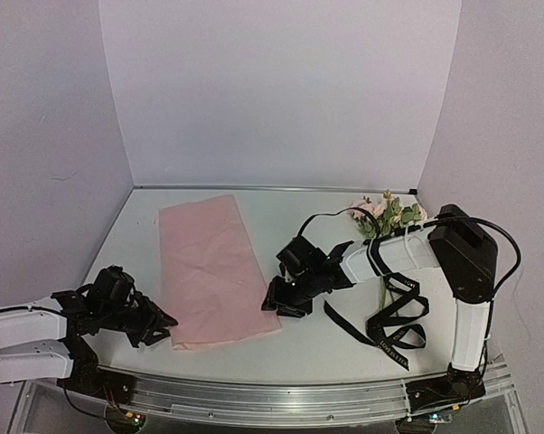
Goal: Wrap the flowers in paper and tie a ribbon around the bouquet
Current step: Pick up the corner of the folded wrapping paper at the center of the board.
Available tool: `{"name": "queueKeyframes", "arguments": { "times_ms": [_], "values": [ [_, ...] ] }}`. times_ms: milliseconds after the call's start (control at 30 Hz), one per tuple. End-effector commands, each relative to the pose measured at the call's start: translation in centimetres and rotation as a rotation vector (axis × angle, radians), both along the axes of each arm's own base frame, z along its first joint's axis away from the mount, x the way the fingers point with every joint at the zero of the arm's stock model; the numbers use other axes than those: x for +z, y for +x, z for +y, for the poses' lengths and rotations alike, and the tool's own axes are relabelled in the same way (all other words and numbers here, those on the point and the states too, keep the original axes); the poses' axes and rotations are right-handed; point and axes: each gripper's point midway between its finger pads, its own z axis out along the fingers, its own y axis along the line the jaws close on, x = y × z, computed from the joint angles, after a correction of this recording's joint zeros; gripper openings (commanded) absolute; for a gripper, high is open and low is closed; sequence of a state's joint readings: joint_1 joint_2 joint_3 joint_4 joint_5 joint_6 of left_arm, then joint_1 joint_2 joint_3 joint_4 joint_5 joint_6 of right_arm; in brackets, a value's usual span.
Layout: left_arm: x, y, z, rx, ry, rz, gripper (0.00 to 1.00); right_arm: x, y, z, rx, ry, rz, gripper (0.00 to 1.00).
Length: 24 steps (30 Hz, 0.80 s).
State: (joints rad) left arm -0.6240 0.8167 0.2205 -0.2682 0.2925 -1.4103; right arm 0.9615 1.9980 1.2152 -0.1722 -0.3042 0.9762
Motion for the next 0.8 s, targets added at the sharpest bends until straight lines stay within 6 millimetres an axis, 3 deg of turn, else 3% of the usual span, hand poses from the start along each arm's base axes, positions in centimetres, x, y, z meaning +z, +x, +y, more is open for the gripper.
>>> {"name": "queueKeyframes", "arguments": {
  "times_ms": [0, 367, 600, 767],
  "values": [
    [1.9, 1.4, -0.3, -0.008, 0.023, -0.064, 0.23, -2.0, -1.2, -0.8, 0.002, -0.058, 0.04, 0.45],
    [3.6, 2.6, -0.3, -0.066, 0.113, -0.114, 0.01, -2.1, -1.1, -0.6, 0.009, -0.056, 0.041, 0.45],
    [4.3, 3.1, -1.6, -0.103, 0.07, -0.133, 0.0, -1.0, -1.3, -0.6, 0.014, -0.036, 0.03, 0.49],
    [6.9, 4.5, -2.5, -0.119, 0.054, -0.206, 0.0, -0.4, -1.5, -1.0, 0.025, -0.03, 0.022, 0.56]
  ]
}}
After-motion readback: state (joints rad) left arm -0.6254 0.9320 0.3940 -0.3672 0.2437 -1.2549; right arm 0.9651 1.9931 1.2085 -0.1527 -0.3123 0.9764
